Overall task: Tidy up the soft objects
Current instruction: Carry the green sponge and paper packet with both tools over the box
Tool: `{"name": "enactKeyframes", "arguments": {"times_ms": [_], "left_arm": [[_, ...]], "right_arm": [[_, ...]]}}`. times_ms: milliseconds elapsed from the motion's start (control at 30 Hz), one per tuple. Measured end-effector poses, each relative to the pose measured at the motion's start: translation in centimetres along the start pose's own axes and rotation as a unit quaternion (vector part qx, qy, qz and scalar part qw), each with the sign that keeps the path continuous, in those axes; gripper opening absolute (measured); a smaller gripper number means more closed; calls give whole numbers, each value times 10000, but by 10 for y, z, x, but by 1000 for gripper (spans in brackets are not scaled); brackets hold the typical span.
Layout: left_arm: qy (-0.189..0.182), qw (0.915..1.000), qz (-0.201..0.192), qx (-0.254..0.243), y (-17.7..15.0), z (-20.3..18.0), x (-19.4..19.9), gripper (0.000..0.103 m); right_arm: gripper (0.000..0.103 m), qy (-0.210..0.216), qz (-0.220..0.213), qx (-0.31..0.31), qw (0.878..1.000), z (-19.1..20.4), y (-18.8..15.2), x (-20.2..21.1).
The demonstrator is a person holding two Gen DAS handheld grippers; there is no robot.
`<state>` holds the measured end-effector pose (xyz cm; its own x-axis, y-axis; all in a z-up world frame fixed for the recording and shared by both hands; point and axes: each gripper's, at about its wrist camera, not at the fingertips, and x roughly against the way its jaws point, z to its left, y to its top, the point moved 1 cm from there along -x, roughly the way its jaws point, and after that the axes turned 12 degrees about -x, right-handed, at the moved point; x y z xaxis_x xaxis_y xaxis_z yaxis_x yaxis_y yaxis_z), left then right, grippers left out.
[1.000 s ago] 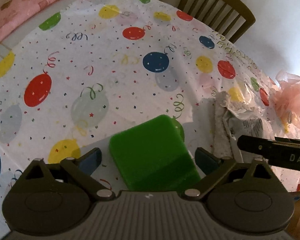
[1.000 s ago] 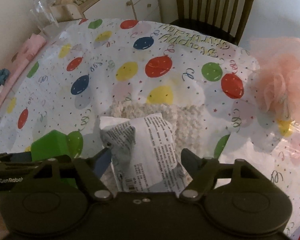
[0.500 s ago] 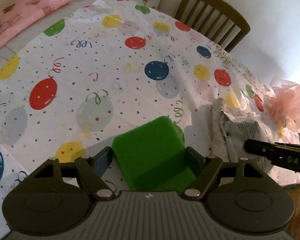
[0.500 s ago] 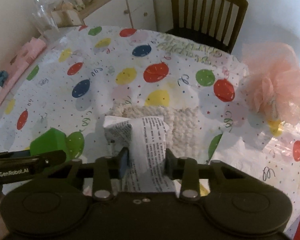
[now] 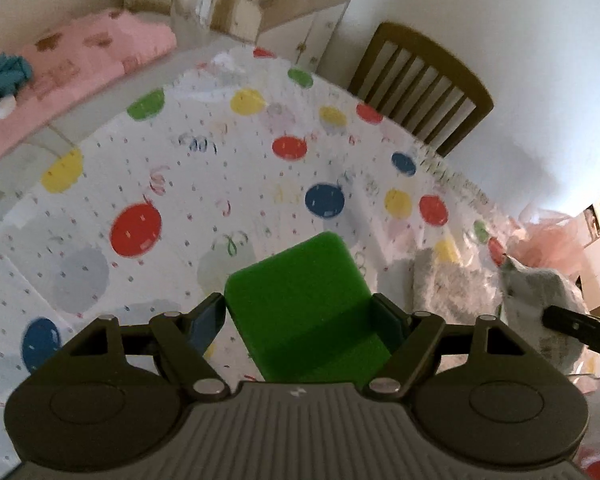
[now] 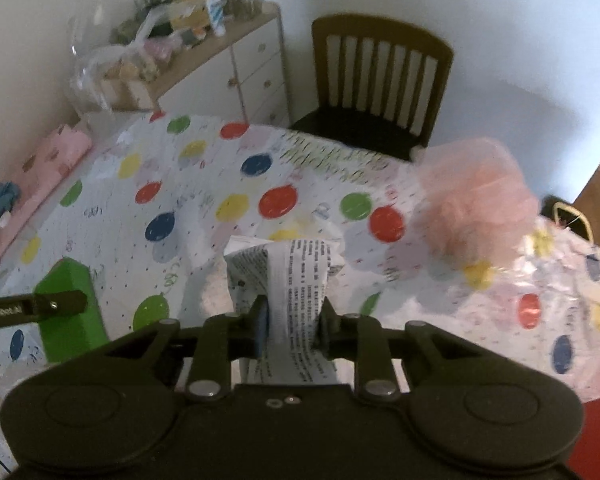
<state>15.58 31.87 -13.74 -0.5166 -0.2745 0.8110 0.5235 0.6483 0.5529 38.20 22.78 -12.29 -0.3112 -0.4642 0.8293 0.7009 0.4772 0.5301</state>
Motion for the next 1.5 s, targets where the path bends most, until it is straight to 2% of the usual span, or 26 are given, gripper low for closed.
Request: {"name": "enactKeyframes", "arguments": {"times_ms": [233,433,800,1233,1500], "left_arm": [[-22,9990,-178,-397,11,-13,45,79],[-196,9964,-216,-798,7,-37,84,79],[-683,9840,-340,-1607,-9,-107,151,79],[-1302,9563,-286,-2601,-46,-245,171,79],[-1599,9315,-212,-3261,-78,-337,166,79]], "right_arm": [[23,-2,-333,-106,9994,-24,0,58],[24,94,-524,-165,9984,-43,-18,109],[24,309,-859,-540,9944,-106,-63,197],[24,32,-1131,-1192,9864,-202,-108,255],[24,-289,-1274,-1585,9787,-267,-130,275]]}}
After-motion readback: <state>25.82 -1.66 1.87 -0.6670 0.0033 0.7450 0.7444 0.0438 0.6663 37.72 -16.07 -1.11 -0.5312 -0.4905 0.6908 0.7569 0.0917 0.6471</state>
